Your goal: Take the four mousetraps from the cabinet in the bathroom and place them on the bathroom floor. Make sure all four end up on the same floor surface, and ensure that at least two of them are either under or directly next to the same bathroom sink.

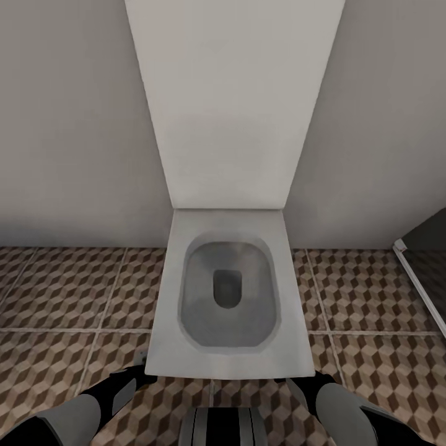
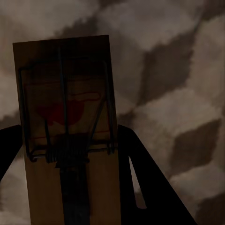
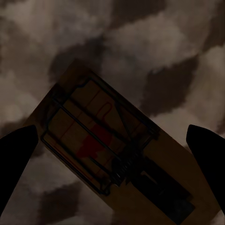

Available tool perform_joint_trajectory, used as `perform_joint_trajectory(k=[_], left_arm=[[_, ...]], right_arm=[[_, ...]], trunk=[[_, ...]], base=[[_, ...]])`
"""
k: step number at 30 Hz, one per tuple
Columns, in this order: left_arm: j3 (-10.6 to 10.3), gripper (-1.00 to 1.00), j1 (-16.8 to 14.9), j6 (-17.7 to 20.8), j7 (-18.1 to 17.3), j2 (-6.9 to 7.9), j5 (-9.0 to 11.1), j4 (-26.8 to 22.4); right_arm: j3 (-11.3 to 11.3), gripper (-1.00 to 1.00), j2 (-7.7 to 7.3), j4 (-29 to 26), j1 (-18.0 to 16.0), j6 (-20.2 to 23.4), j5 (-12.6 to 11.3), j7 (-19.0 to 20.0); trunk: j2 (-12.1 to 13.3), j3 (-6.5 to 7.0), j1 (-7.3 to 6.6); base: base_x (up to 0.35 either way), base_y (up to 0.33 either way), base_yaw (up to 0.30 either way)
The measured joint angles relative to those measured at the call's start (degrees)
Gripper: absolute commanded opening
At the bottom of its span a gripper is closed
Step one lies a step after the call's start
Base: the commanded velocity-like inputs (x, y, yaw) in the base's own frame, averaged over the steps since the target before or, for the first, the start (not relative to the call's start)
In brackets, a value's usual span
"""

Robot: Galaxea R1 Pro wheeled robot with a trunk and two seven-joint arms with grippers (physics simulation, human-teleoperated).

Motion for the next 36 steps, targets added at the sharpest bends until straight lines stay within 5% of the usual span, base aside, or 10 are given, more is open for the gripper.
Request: perform_joint_trajectory(k=[36], left_arm=[[0.02,-1.00,0.01,0.00,0.01,0.01,-0.01,-0.01]], right_arm=[[0.10,-1.00,-0.07,0.00,2.18,-0.03,0.00,0.00]], trunk=[[0.00,-0.01,0.00]], base=[[0.050,0.000,0.000]])
